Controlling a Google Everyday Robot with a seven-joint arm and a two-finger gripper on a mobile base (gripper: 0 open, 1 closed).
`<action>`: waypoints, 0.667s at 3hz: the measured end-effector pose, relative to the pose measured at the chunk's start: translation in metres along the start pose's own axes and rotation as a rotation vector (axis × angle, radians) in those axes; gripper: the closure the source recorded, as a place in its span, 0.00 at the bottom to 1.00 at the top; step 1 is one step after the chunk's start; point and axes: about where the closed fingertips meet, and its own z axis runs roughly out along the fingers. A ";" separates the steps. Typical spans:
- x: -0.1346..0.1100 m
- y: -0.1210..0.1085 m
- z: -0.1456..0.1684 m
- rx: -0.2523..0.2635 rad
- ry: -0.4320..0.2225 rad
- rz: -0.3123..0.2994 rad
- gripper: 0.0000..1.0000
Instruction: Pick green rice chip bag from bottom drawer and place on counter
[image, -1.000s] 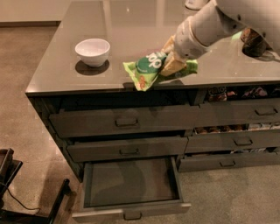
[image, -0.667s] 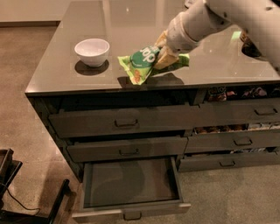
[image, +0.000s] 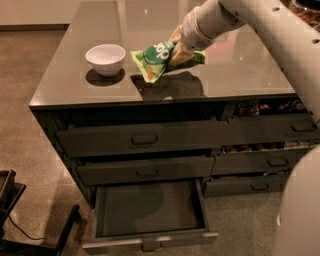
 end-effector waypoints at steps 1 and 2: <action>0.013 -0.017 0.019 0.038 0.015 0.043 1.00; 0.013 -0.017 0.020 0.040 0.014 0.046 0.81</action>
Offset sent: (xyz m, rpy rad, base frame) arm 0.0240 -0.0014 -0.0087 0.0171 -0.0078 -0.0495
